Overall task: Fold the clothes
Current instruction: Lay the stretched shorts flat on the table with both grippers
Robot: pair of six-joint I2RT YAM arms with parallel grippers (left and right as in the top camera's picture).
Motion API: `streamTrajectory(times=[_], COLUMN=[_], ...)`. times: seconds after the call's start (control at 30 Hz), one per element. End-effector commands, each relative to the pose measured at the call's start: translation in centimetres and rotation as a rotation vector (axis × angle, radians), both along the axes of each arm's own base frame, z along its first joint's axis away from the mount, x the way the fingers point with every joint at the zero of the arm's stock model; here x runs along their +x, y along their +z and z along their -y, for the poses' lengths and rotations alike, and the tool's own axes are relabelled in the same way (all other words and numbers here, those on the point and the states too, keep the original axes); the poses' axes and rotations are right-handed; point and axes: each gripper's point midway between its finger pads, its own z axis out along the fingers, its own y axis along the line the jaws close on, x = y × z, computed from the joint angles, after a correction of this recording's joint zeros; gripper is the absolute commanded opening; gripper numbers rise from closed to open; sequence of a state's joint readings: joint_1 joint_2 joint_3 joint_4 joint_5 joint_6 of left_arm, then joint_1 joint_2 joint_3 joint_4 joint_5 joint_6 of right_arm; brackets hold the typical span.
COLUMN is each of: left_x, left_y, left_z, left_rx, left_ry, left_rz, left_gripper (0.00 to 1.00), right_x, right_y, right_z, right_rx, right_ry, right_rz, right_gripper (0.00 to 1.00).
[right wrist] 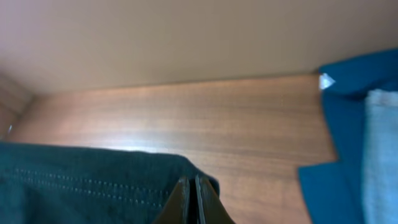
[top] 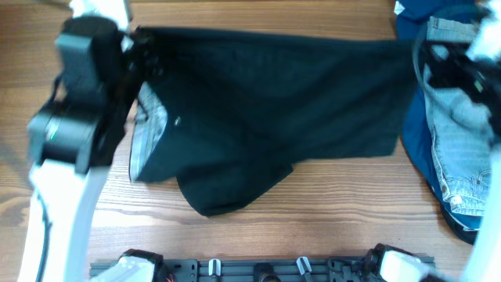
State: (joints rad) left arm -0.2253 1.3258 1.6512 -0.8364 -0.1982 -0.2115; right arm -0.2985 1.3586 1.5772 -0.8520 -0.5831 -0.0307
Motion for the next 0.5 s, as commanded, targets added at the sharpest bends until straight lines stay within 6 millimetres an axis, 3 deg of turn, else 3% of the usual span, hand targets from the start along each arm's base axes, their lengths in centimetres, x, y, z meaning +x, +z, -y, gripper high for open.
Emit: streamTrajectory(times=[0.0,0.13,0.17,0.27,0.4,0.47], left_x=[5.7,11.8,14.4,17.8,22.0,23.0], left_y=[-3.4,-7.3,-9.2,-12.3,-17.2,-18.4], left_z=[-3.5,-4.6,-4.5,-4.2,-3.7,-3.6], left_rx=[0.050,0.048,0.044,0.040,0.033,0.031], left_ry=[0.148,0.187,0.193,0.193,0.194,0.194], left_rz=[-0.029,-0.021,-0.004,0.016,0.047,0.060], left_gripper=[0.04,0.04,0.04,0.04,0.04,0.04], right_x=[5.6,12.7,15.2,18.2,21.9,23.0], right_y=[-5.6,-13.6,-17.0,-21.9,-27.1,-27.8], right_z=[-1.5,-4.1,-5.2,-7.0,-9.0,-9.5], right_rx=[0.002,0.011,0.018,0.022,0.011,-0.007], right_ry=[0.076,0.091,0.082,0.082,0.008,-0.020], right_rz=[-0.083,-0.148,-0.161,-0.161,-0.113,-0.072], right_gripper=[0.04,0.04,0.04,0.04,0.04,0.04])
